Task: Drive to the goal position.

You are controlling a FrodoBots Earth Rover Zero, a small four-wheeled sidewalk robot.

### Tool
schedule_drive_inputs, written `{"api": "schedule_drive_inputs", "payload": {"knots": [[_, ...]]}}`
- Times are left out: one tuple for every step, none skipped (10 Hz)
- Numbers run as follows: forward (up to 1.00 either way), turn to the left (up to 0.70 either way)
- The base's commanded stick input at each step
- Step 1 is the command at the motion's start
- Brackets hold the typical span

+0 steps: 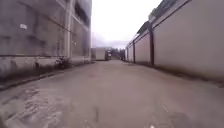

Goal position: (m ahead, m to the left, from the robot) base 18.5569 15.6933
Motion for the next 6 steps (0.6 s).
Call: {"api": "schedule_drive_inputs", "payload": {"knots": [[0.50, 0.00], [0.50, 0.00], [0.50, 0.00], [0.50, 0.00], [0.50, 0.00], [0.50, 0.01]]}}
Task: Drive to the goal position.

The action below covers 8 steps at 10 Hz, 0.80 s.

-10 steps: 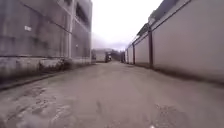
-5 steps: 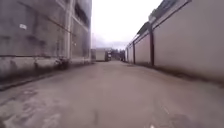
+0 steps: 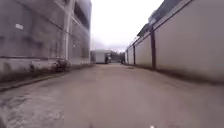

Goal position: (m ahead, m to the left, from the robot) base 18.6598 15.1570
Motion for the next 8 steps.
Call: {"api": "schedule_drive_inputs", "payload": {"knots": [[0.50, 0.07], [0.50, 0.26], [0.50, 0.50], [0.50, 0.50], [0.50, 0.50], [0.50, 0.00], [0.50, 0.00], [0.50, 0.00]]}}
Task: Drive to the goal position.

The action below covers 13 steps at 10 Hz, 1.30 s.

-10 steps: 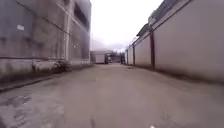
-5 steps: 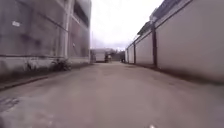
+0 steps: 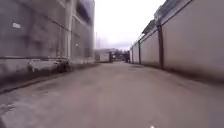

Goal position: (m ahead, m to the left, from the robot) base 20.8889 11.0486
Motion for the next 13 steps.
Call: {"api": "schedule_drive_inputs", "payload": {"knots": [[0.50, 0.00], [0.50, 0.00], [0.50, 0.00], [0.50, 0.00], [0.50, 0.00], [0.50, 0.00], [0.50, 0.00], [0.54, 0.00], [0.68, 0.00], [0.70, 0.00], [0.70, -0.35], [0.70, -0.34], [0.70, -0.12]]}}
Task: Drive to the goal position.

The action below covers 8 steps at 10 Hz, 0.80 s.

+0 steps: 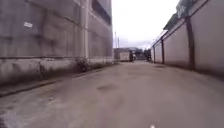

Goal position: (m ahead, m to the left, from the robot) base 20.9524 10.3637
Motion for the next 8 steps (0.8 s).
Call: {"api": "schedule_drive_inputs", "payload": {"knots": [[0.70, 0.00], [0.70, 0.00], [0.70, 0.00], [0.70, 0.00], [0.70, 0.00], [0.70, 0.00], [0.70, 0.00], [0.70, 0.00]]}}
